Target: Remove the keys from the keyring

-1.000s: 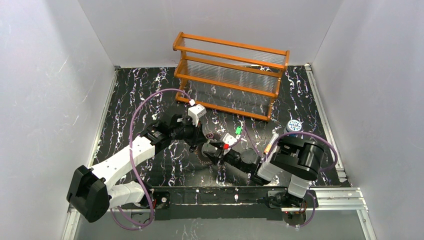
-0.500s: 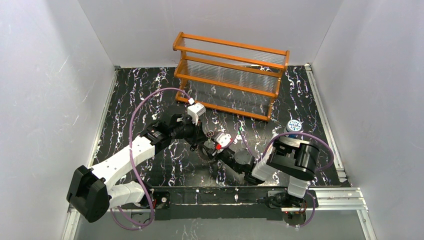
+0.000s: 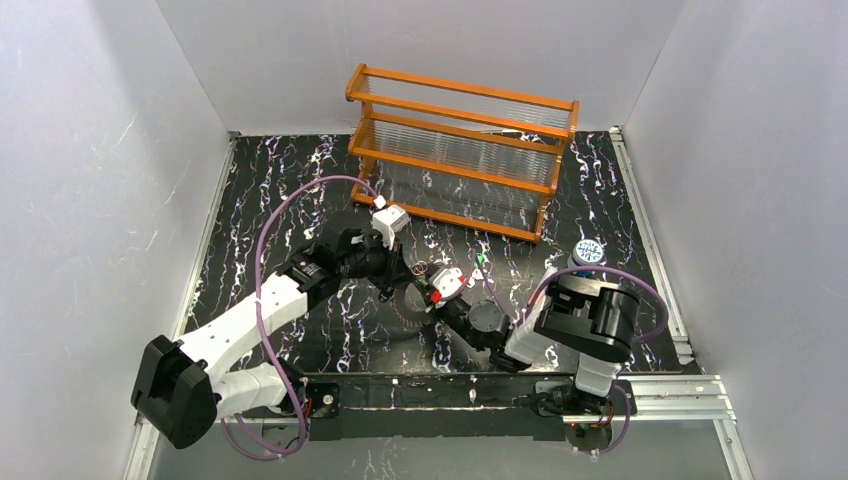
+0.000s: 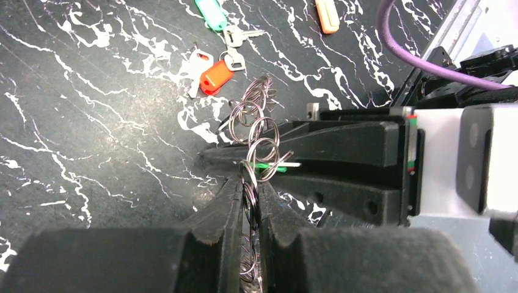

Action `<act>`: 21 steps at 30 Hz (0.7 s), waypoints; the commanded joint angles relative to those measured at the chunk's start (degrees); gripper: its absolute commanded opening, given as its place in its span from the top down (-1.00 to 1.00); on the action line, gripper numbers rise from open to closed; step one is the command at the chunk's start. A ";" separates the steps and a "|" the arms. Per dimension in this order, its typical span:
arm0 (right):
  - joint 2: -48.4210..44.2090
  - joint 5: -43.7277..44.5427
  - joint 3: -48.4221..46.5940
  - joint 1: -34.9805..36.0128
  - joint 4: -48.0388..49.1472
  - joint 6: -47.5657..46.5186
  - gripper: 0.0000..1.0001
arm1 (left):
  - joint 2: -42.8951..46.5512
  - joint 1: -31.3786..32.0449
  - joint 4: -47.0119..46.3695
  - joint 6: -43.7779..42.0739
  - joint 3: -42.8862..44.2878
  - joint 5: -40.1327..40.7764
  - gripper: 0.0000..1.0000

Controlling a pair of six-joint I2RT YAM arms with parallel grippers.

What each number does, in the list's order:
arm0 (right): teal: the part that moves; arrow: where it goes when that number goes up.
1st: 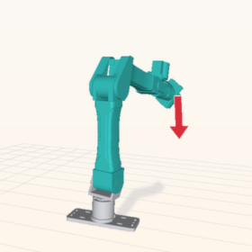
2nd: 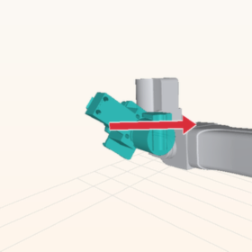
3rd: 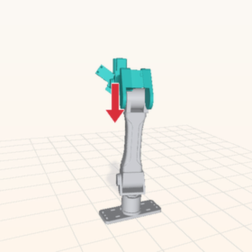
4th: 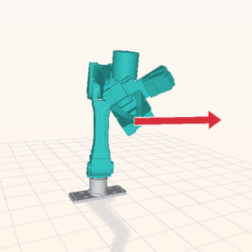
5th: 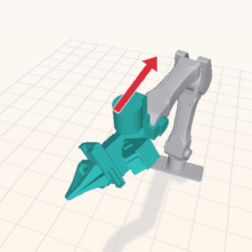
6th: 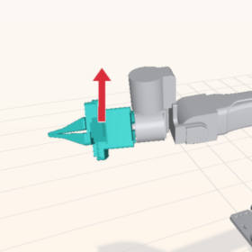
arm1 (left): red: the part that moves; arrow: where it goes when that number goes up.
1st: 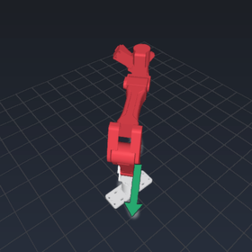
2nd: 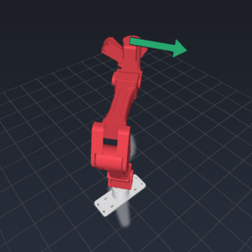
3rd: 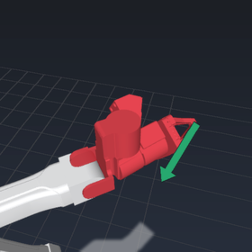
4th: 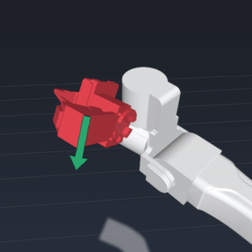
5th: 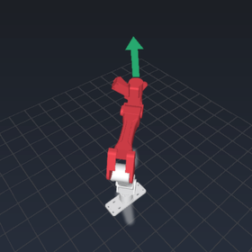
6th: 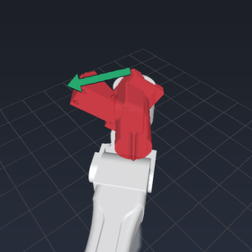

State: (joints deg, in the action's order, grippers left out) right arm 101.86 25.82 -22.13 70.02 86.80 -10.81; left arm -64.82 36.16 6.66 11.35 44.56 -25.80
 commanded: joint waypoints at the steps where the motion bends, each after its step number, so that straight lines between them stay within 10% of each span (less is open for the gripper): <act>1: -4.13 0.74 3.14 0.47 16.18 0.65 0.78 | 2.93 -0.96 0.25 0.23 0.61 1.55 1.00; 9: -20.55 -4.58 3.35 0.42 -9.00 3.68 0.97 | 3.27 -1.25 2.69 -2.61 0.88 7.56 1.00; 21: -38.53 -16.19 -19.08 -2.10 -81.24 -0.07 0.97 | 5.10 -1.27 2.66 -10.12 -0.47 5.76 0.65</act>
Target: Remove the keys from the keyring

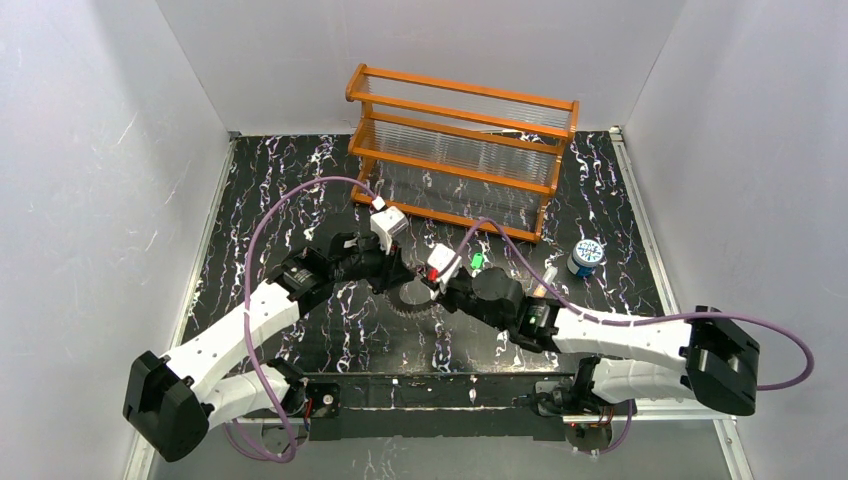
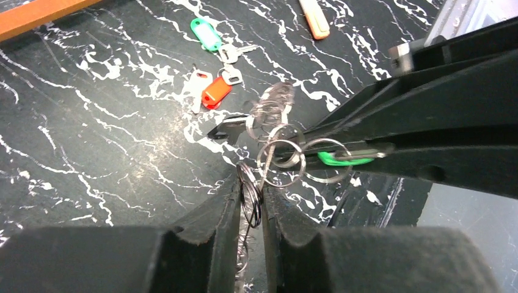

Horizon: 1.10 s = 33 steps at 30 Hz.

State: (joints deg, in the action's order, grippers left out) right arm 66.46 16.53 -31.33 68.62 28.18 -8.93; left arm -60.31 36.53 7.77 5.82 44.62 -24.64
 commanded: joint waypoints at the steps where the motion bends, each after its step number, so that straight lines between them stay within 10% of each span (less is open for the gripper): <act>1: -3.02 -8.68 -12.06 -1.07 -26.79 -2.56 0.97 | 0.74 -1.62 1.54 -5.29 -0.69 4.10 0.56; 9: -2.06 -14.15 -20.69 -8.23 -44.67 -7.80 0.97 | 4.46 -1.64 0.49 -10.25 -2.25 3.01 0.06; 33: -0.62 -26.13 -25.20 -13.16 -49.75 -15.37 0.97 | 3.65 -1.55 -22.14 0.37 -10.88 -10.86 -0.21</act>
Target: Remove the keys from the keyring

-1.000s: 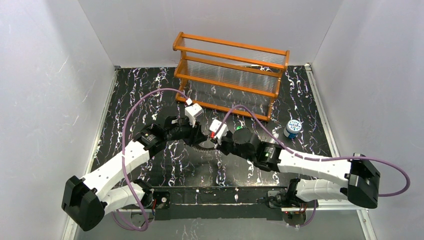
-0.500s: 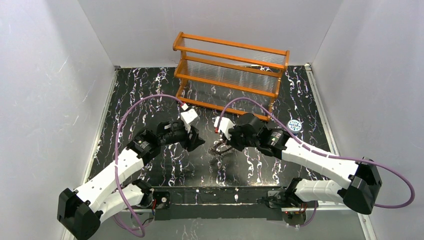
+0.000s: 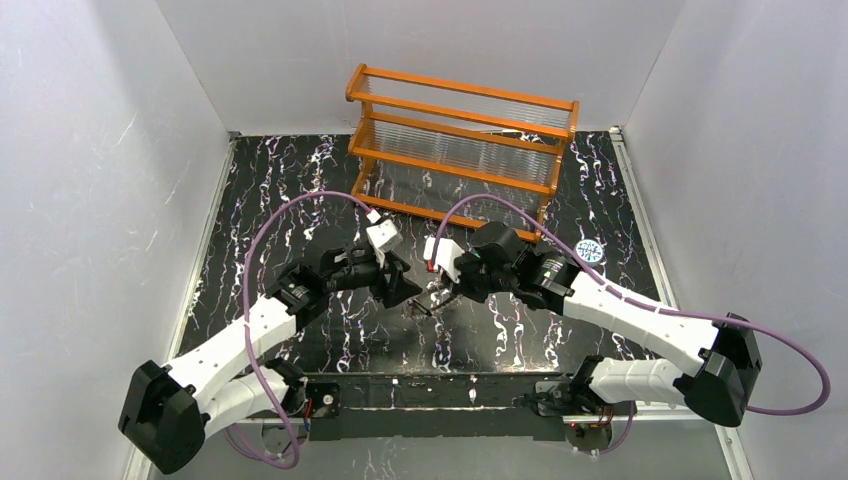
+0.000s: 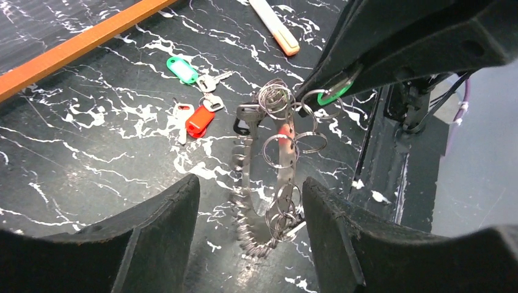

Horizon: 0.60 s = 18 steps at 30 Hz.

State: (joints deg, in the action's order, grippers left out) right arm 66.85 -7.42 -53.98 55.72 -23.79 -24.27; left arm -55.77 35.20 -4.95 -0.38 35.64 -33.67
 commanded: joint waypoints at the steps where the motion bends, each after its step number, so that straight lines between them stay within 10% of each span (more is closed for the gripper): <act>1: -1.06 -2.80 -2.47 -0.34 2.22 0.15 0.97 | -1.52 -0.22 -11.64 7.93 -2.45 -2.15 -0.21; 18: -4.54 0.03 3.53 -1.66 9.19 4.53 0.97 | -12.42 7.72 -33.63 25.06 -6.60 -1.54 -0.08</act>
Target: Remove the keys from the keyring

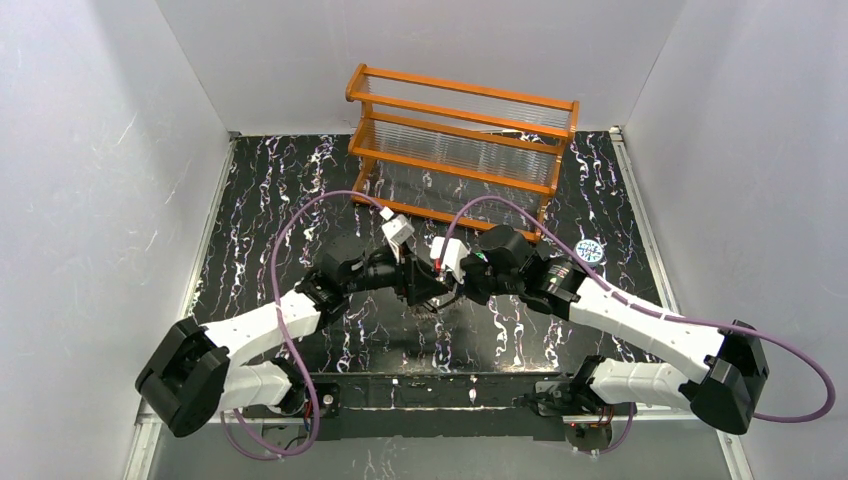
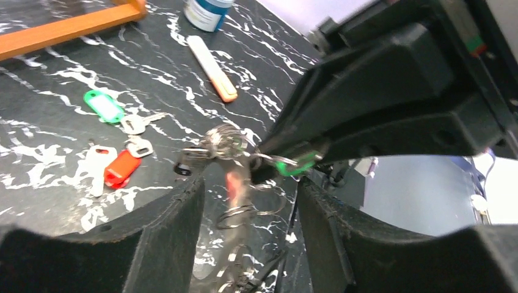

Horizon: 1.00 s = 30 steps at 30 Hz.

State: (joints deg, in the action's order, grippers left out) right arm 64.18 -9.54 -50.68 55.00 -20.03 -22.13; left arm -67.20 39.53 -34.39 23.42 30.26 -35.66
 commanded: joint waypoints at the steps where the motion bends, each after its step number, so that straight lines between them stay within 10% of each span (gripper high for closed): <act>1: -2.37 3.19 0.44 -1.45 5.89 2.89 0.97 | -0.97 3.93 -4.17 1.34 -1.56 -0.15 -0.03; 13: -5.30 1.16 1.94 -3.93 5.77 2.75 0.97 | 20.42 5.27 5.22 -8.90 -10.18 13.90 0.12; 30: -5.59 -3.14 0.22 -3.86 1.86 0.51 0.97 | 9.36 5.21 0.11 -22.22 -1.35 2.47 0.14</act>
State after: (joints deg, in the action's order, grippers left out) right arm 60.34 -10.79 -48.90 51.22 -19.86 -21.04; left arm -57.12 44.49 -31.70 7.31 25.80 -27.27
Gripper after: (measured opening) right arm 0.064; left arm 0.432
